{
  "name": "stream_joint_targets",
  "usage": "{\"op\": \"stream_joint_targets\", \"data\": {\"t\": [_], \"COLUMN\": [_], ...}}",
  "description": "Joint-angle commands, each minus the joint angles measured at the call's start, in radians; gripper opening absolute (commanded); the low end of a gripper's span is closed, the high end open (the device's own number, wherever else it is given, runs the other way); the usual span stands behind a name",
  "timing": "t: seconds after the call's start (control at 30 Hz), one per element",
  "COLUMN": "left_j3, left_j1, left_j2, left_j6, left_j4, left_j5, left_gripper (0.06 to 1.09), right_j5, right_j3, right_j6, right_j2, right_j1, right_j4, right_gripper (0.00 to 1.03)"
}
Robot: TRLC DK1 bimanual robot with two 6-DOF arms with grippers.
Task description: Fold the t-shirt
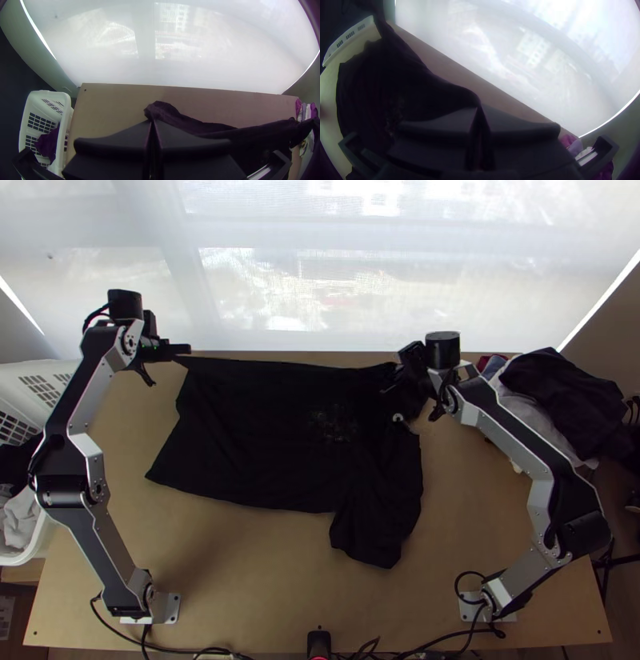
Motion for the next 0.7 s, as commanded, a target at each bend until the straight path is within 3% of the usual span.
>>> {"op": "stream_joint_targets", "data": {"t": [0.0,0.33,0.67], "left_j3": [0.043,0.043,0.093], "left_j1": [-0.001,0.012,0.025], "left_j2": [-0.03,-0.078,-0.081], "left_j6": [-0.004,-0.006,-0.012], "left_j4": [-0.008,0.015,0.044], "left_j5": [-0.001,-0.003,-0.032], "left_gripper": [0.09,0.09,0.09], "right_j5": [-0.011,-0.014,-0.026], "right_j3": [0.133,0.165,0.331], "right_j6": [0.001,-0.018,-0.065], "right_j2": [0.012,0.001,0.078], "right_j1": [-0.041,-0.06,-0.072], "right_j4": [-0.048,-0.061,-0.101], "right_gripper": [0.03,0.03,0.03]}}
